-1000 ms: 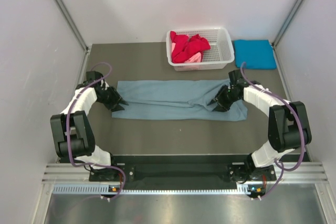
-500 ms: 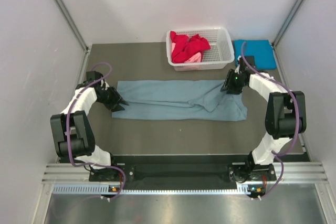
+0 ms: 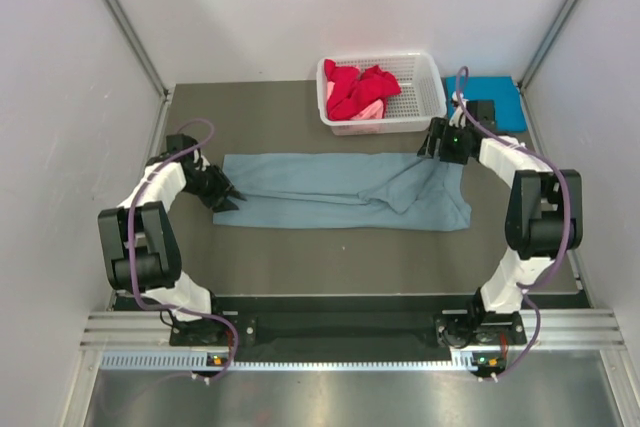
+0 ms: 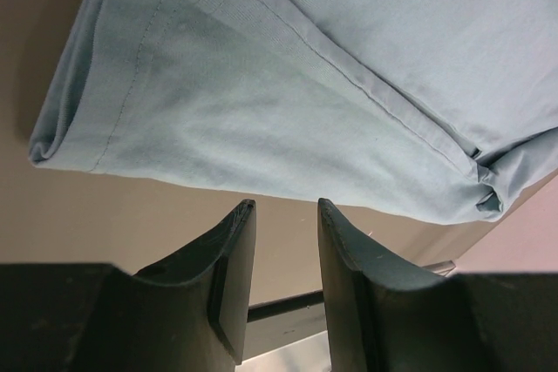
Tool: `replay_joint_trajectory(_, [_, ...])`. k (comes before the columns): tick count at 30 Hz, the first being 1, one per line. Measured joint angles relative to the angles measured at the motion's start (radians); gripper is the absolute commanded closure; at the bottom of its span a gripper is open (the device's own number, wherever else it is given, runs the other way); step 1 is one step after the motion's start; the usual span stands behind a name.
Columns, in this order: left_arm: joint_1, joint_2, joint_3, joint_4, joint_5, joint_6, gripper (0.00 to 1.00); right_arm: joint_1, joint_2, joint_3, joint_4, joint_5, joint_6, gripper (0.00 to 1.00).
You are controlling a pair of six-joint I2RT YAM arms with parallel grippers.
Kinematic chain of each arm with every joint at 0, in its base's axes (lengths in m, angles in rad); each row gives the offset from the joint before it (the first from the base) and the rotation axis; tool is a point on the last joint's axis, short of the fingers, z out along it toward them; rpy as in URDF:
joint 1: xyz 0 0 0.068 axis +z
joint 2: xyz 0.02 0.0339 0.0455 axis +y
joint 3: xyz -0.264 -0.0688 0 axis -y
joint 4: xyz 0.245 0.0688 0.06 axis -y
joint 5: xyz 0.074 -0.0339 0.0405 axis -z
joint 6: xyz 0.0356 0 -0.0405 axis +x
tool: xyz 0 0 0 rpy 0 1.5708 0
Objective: Fold and stack the t-shirts
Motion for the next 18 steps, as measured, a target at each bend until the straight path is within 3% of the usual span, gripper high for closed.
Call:
replay_joint_trajectory(8, [0.0, 0.028, 0.012, -0.003, 0.006, 0.014, 0.6, -0.003, 0.09, 0.032, 0.092, -0.133, -0.04, 0.29])
replay_joint_trajectory(18, [0.0, 0.05, 0.021, -0.004, 0.017, 0.024, 0.6, -0.003, 0.1, 0.04, 0.059, -0.138, -0.09, 0.32])
